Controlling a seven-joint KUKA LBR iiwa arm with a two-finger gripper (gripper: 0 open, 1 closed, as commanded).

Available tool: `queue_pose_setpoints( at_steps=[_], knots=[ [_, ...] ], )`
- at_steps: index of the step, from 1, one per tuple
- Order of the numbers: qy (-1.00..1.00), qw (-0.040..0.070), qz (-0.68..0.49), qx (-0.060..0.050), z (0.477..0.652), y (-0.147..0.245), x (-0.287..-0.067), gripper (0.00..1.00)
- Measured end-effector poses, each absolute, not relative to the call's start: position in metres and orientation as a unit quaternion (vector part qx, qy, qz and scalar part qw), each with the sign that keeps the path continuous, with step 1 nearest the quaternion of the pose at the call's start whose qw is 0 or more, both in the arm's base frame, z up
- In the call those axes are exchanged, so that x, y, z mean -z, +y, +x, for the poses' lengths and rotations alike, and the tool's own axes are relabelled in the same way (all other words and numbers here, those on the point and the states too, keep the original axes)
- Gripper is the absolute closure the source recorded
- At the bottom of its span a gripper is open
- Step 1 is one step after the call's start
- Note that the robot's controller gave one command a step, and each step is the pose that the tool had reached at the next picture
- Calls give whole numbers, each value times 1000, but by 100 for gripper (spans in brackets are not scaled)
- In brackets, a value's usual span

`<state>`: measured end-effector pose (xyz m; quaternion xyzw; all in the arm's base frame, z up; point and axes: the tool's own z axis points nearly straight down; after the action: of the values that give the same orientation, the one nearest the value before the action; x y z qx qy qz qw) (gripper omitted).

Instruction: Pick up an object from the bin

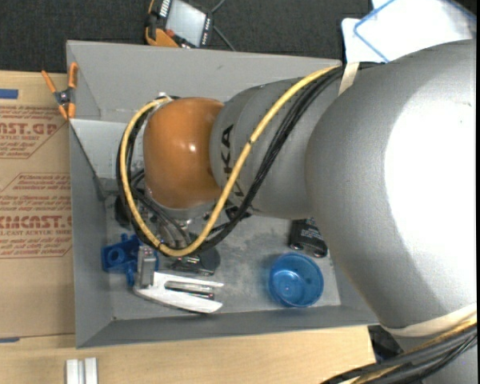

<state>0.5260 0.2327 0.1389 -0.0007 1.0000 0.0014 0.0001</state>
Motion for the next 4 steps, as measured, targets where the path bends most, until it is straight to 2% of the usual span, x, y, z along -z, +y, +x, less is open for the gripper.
queue_pose_setpoints(
  at_steps=[1,2,3,4],
  knots=[
    [998,4,-66,-4,521,225,-73,0],
    [984,5,-179,-2,504,210,-89,0],
    [985,0,-171,-2,500,210,-114,0],
    [956,3,-295,-2,518,242,-131,0]
  ],
)
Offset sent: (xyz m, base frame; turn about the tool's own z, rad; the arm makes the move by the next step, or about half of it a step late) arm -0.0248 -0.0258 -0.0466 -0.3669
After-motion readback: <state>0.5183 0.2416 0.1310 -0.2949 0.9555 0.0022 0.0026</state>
